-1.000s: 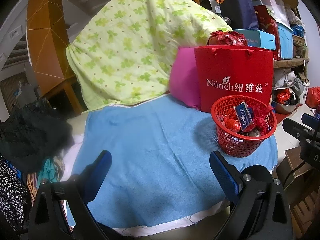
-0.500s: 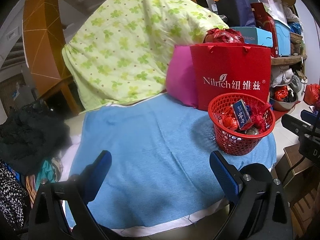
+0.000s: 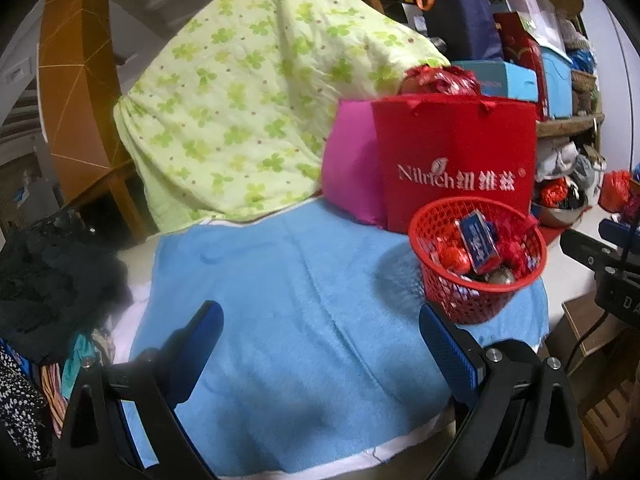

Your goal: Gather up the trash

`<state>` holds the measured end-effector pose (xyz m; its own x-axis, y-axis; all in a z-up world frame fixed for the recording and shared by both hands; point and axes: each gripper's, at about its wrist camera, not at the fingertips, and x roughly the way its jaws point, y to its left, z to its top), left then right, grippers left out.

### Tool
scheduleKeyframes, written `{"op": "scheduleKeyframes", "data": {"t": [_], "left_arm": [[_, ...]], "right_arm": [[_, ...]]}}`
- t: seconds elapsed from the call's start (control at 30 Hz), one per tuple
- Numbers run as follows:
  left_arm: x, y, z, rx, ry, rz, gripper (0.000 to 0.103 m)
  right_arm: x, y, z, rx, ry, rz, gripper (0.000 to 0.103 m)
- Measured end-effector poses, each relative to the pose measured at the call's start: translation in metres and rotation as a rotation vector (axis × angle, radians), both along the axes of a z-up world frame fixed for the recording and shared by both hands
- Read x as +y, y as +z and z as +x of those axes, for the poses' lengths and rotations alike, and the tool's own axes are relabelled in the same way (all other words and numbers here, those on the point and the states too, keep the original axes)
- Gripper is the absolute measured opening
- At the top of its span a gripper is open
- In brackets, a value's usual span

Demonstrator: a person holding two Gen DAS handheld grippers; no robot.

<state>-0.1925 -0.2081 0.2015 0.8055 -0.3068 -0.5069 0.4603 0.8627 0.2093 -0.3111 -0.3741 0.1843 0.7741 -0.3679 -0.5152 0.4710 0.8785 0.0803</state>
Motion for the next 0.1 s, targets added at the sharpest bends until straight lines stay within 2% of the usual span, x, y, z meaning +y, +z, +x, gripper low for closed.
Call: {"op": "scheduleKeyframes", "data": {"t": [0.1], "left_arm": [[0.016, -0.002, 0.028, 0.049, 0.019, -0.052, 0.098]], "right_arm": [[0.006, 0.002, 0.015, -0.002, 0.037, -0.001, 0.073]]}}
